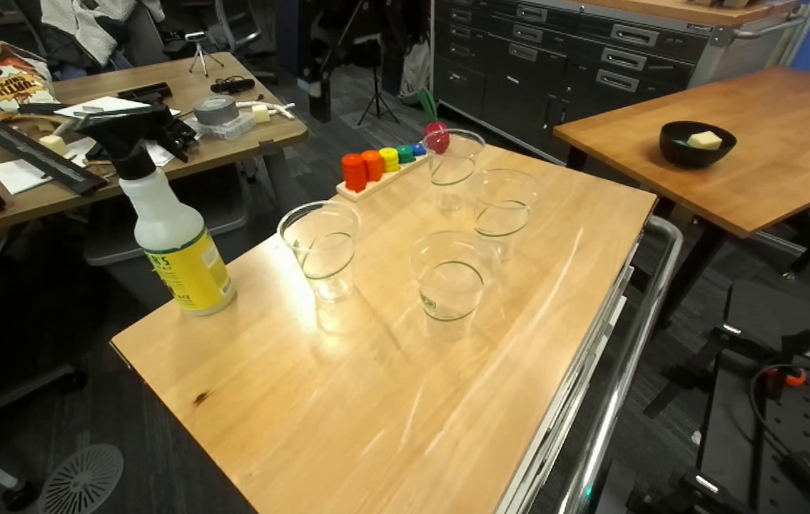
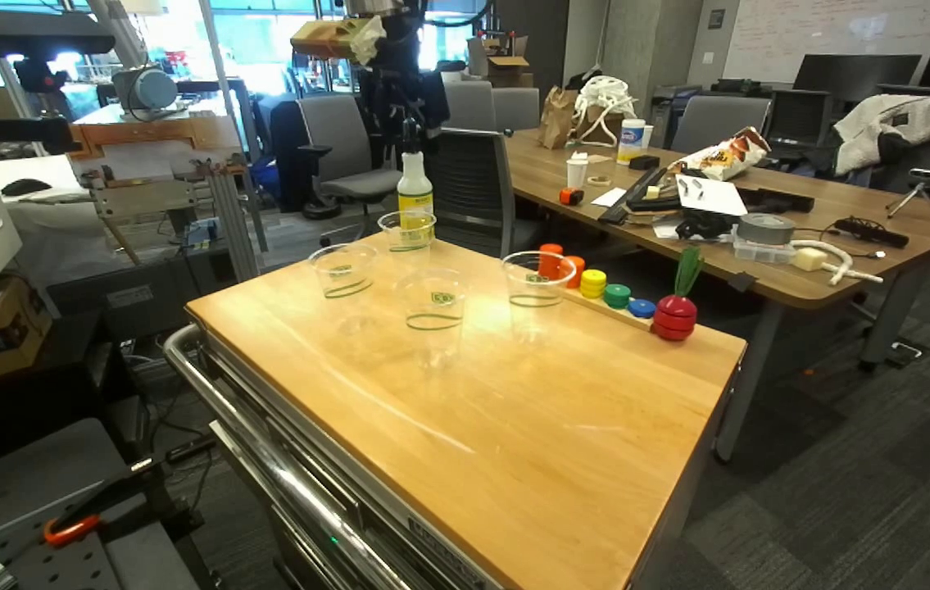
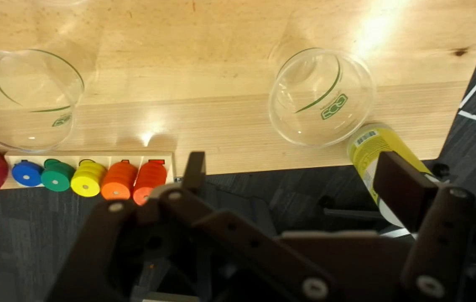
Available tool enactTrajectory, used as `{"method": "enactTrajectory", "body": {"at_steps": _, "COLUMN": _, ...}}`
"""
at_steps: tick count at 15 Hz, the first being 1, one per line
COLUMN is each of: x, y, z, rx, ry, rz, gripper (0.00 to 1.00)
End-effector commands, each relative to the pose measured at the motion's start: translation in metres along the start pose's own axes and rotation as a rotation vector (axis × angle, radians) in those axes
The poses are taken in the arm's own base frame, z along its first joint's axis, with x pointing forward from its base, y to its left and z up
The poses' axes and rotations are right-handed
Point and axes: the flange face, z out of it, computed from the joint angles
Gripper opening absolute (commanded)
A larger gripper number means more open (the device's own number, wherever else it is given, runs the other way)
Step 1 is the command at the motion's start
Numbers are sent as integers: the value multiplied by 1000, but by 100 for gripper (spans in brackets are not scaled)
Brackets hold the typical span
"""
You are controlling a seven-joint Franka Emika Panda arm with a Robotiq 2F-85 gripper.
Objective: Stack the cups together
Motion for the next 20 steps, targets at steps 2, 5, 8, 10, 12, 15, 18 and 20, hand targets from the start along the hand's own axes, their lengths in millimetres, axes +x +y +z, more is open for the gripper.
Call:
{"method": "enactTrajectory", "body": {"at_steps": 2, "x": 35, "y": 4, "z": 40, "rx": -27, "ry": -19, "rz": 22, "gripper": 100}}
{"method": "enactTrajectory", "body": {"at_steps": 5, "x": 44, "y": 7, "z": 68, "rx": -6, "ry": -75, "rz": 34, "gripper": 100}}
{"method": "enactTrajectory", "body": {"at_steps": 8, "x": 44, "y": 3, "z": 89, "rx": 19, "ry": -123, "rz": 35, "gripper": 100}}
{"method": "enactTrajectory", "body": {"at_steps": 10, "x": 39, "y": -1, "z": 98, "rx": 36, "ry": -159, "rz": 26, "gripper": 100}}
{"method": "enactTrajectory", "body": {"at_steps": 12, "x": 32, "y": -4, "z": 106, "rx": 48, "ry": -195, "rz": 20, "gripper": 100}}
{"method": "enactTrajectory", "body": {"at_steps": 15, "x": 25, "y": -2, "z": 116, "rx": 49, "ry": -235, "rz": 19, "gripper": 74}}
{"method": "enactTrajectory", "body": {"at_steps": 18, "x": 26, "y": -1, "z": 118, "rx": 69, "ry": -234, "rz": 44, "gripper": 50}}
{"method": "enactTrajectory", "body": {"at_steps": 20, "x": 26, "y": -1, "z": 118, "rx": 87, "ry": -237, "rz": 55, "gripper": 35}}
